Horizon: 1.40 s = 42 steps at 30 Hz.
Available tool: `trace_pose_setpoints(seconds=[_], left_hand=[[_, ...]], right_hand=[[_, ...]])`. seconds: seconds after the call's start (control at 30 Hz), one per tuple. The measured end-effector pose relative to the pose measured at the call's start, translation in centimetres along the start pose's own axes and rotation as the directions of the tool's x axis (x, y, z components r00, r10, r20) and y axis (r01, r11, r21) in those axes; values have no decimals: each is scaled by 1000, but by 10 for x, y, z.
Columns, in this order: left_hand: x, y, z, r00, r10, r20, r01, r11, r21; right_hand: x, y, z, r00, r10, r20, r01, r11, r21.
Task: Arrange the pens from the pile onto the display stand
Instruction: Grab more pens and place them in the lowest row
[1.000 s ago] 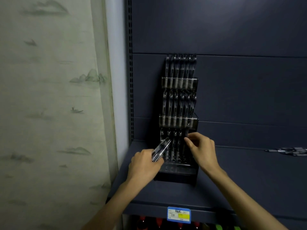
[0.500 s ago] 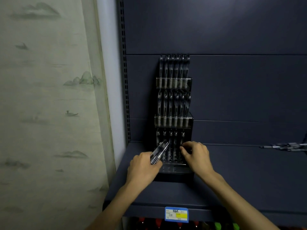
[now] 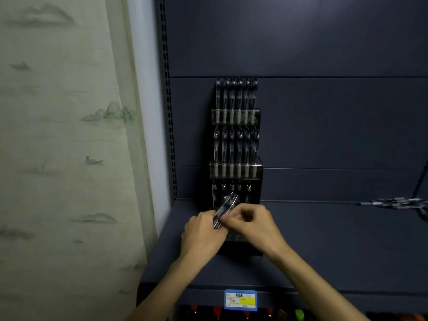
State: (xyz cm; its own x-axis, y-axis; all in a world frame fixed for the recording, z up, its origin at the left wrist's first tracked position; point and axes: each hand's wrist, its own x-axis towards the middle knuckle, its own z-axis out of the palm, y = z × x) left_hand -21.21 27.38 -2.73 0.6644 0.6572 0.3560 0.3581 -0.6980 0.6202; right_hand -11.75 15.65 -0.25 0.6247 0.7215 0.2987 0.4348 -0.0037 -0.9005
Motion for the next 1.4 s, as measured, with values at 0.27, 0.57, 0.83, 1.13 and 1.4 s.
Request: trace_pose_setpoints(seconds=[0.27, 0.57, 0.83, 1.13, 1.4], left_hand=[[2, 0, -5, 994, -48, 102, 55, 996, -64], [2, 3, -3, 997, -45, 66, 46, 999, -23], [5, -3, -6, 994, -101, 50, 103, 994, -39], [3, -13, -9, 992, -124, -3, 124, 991, -59], [5, -14, -11, 994, -108, -14, 107, 992, -66]], right_hand=[[3, 1, -4, 997, 61, 38, -69, 959, 276], [-5, 7, 2, 989, 141, 52, -149, 894, 422], [23, 11, -37, 977, 167, -134, -36, 746, 664], [49, 27, -71, 885, -173, -433, 119, 982, -150], [50, 42, -57, 895, -251, -369, 133, 940, -315]])
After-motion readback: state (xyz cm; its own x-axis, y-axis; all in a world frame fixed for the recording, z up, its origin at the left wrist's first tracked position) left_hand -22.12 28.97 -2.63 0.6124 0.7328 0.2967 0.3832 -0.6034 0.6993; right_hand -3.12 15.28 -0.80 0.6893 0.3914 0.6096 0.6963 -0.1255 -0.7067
